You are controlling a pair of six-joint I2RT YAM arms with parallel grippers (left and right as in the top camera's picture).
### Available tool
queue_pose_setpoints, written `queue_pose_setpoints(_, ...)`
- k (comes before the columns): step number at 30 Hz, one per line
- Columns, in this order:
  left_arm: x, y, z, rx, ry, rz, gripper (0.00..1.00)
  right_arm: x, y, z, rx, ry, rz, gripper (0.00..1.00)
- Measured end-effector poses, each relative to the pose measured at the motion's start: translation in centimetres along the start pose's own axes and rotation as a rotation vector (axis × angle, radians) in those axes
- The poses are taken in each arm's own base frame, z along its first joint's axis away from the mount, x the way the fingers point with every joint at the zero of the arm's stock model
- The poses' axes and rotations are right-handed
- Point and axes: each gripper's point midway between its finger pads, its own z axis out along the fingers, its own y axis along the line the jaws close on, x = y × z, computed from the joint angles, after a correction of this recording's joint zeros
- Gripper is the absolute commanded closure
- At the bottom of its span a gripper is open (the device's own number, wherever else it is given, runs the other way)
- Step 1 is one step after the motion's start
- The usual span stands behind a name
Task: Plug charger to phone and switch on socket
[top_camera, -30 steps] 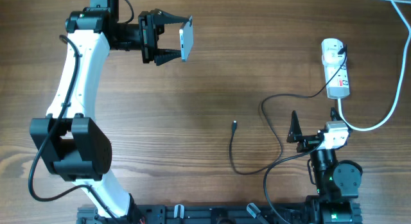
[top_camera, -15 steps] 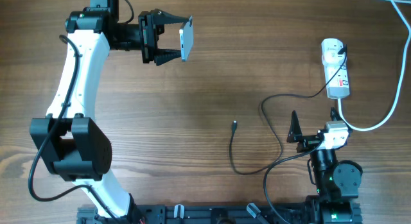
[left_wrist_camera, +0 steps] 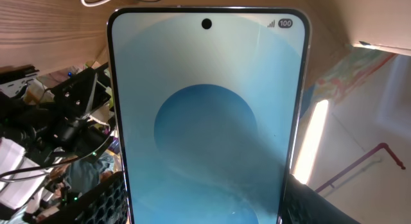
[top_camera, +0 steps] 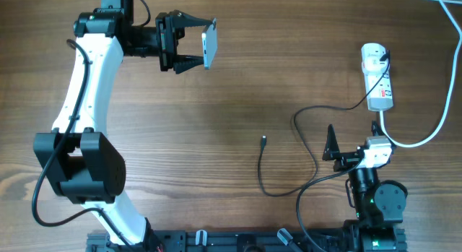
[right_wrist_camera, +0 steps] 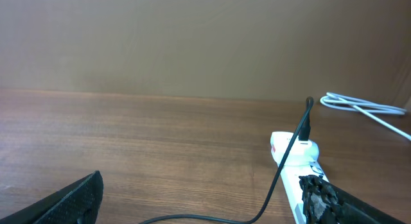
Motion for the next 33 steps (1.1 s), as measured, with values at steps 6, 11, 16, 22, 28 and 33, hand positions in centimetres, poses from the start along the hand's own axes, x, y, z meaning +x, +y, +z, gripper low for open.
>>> queue_pose_setpoints(6,-0.4,0.3,0.0,-0.015,-0.025,0.001,0.32,0.0,0.0,0.0,0.000,0.000,0.000,0.00)
queue_pose_setpoints(11,-0.6,0.4,0.0,-0.021,-0.036,0.002,0.32,0.0,0.0,0.0,0.000,0.000,0.000,0.00)
queue_pose_setpoints(16,-0.6,0.4,0.0,-0.021,-0.037,0.002,0.32,0.0,0.0,0.0,0.000,0.000,0.000,0.00)
queue_pose_setpoints(22,-1.7,1.0,-0.1,-0.057,-0.096,0.017,0.32,0.0,0.0,0.0,0.000,0.000,0.000,0.00)
queue_pose_setpoints(28,-3.7,2.0,-0.5,-0.135,-0.208,0.121,0.33,0.0,0.0,0.0,0.000,0.000,0.000,0.00)
queue_pose_setpoints(33,-6.3,3.4,-1.1,-0.255,-0.346,0.219,0.32,0.0,0.0,0.0,0.000,0.000,0.000,0.00)
